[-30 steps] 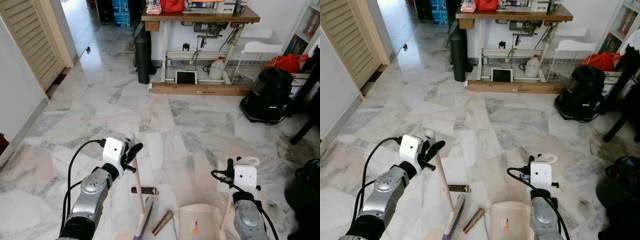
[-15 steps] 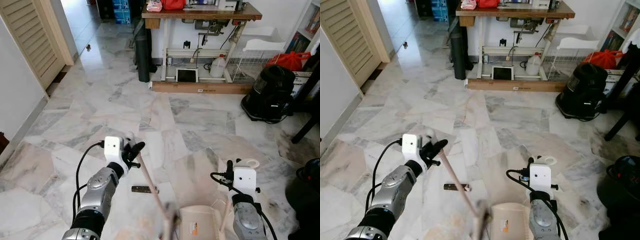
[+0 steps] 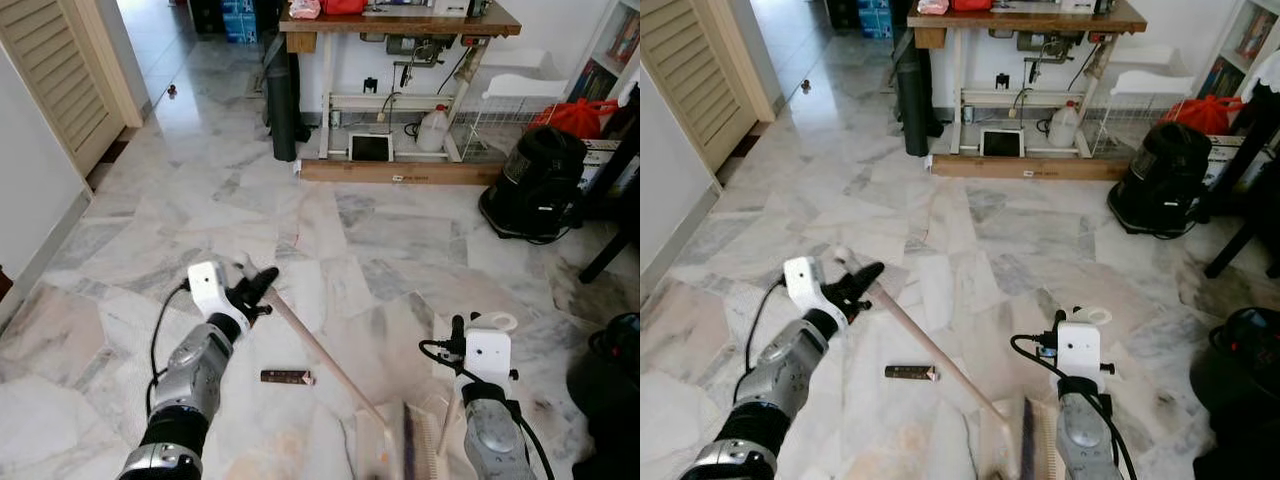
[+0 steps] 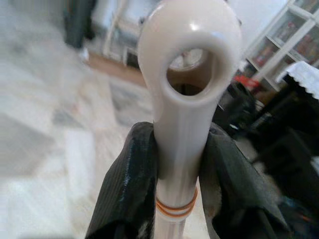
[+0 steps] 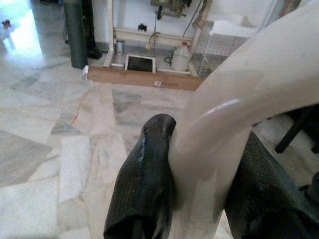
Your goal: Sweep floor
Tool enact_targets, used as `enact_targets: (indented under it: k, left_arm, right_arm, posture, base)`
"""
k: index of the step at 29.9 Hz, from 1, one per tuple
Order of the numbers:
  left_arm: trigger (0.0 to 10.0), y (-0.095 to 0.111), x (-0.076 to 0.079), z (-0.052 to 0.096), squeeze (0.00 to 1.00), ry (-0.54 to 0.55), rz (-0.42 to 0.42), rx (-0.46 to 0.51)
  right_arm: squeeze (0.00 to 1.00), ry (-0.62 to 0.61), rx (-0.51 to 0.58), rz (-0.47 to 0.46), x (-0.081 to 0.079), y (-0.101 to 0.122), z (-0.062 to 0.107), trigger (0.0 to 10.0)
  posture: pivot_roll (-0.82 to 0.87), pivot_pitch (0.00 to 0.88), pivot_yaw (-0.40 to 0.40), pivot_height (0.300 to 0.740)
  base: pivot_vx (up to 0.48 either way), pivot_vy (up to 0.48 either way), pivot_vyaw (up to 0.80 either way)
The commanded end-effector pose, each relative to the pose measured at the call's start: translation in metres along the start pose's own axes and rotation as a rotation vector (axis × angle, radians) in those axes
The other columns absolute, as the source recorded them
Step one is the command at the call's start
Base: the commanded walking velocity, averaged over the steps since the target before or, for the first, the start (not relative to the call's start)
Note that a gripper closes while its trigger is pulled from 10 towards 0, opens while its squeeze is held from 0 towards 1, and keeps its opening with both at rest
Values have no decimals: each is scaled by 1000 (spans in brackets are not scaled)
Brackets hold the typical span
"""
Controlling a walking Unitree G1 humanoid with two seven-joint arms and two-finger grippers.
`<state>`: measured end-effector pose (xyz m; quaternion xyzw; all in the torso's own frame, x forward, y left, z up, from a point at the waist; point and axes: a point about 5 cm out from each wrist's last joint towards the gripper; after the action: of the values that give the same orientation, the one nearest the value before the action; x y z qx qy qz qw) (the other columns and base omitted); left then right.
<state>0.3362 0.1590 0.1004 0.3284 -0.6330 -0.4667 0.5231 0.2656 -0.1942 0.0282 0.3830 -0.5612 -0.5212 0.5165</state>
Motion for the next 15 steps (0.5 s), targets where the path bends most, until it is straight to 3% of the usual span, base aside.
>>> enact_targets:
  k: [1,2,3,5,15]
  left_arm:
    - [10000,23,-6,1,0,32,-134,85]
    - [10000,20,-12,3,0,42,-341,6]
    - [10000,18,-14,4,0,40,-405,-23]
    - [10000,16,-14,6,0,16,-443,-48]
    - [10000,1,-9,12,0,-73,-433,-151]
  right_arm:
    - [0,-1,7,-3,-1,2,-2,10000]
    - [0,3,8,-4,-1,3,-2,10000]
    - [0,4,8,-5,-2,3,-2,10000]
    - [0,5,9,-6,-2,3,-3,10000]
    - [0,10,7,-8,-4,3,-2,10000]
  posture:
    - [-38,31,-5,740]
    - [-37,31,-5,740]
    - [-37,31,-5,740]
    - [-36,31,-4,740]
    - [-37,36,0,740]
  base:
    - [0,0,0]
    - [0,0,0]
    - [0,0,0]
    - [0,0,0]
    - [0,0,0]
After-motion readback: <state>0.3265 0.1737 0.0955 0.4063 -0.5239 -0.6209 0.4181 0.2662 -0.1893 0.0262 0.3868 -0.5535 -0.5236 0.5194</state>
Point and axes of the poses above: a point about 5 cm out from each wrist's last joint towards the gripper, its own z axis pointing back from the gripper into the wrist, its own y axis along the axis of the wrist's last joint, x = y × z, and after that the axes turned 1 degree about -z, right-handed
